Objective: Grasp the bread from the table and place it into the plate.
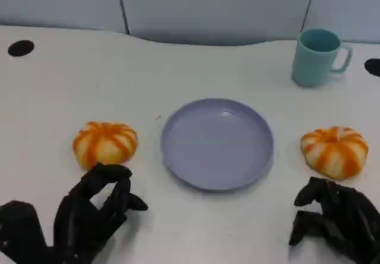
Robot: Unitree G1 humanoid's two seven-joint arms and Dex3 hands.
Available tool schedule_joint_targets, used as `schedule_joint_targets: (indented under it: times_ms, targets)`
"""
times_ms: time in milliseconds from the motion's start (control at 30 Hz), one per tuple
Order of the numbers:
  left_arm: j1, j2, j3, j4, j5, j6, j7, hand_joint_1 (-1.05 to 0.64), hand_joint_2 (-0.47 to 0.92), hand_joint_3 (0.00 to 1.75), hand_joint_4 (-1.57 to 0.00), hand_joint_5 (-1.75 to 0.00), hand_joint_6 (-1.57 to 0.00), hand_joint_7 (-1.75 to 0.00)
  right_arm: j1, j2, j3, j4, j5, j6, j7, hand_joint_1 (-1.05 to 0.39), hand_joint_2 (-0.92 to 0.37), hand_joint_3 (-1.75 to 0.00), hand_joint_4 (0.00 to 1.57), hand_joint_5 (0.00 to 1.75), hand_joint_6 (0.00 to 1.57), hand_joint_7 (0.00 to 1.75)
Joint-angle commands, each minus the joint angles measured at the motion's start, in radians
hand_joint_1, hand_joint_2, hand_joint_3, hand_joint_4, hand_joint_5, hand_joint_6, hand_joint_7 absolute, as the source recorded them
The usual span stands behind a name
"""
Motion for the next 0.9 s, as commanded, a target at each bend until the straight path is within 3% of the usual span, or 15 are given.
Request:
schedule_joint_targets:
  times_ms: [33, 900]
  targets:
    - [0.002, 0.008, 0.005, -0.008, 0.007, -0.015, 0.018, -0.39, 0.65, 0.73, -0.64, -1.61, -0.61, -1.29, 0.011, -0.010, -0.011, -0.004, 0.003, 0.012, -0.004, -0.42, -0.92, -0.43, 1.21, 1.12, 1.11, 1.07]
    - [-0.010, 0.012, -0.002, 0.012, 0.015, -0.029, 0.009, -0.40, 0.68, 0.71, -0.63, -1.65, -0.60, -1.31, 0.004, -0.020, -0.009, 0.013, -0.007, -0.006, 0.009, -0.43, -0.92, -0.44, 1.22, 1.12, 1.13, 1.05]
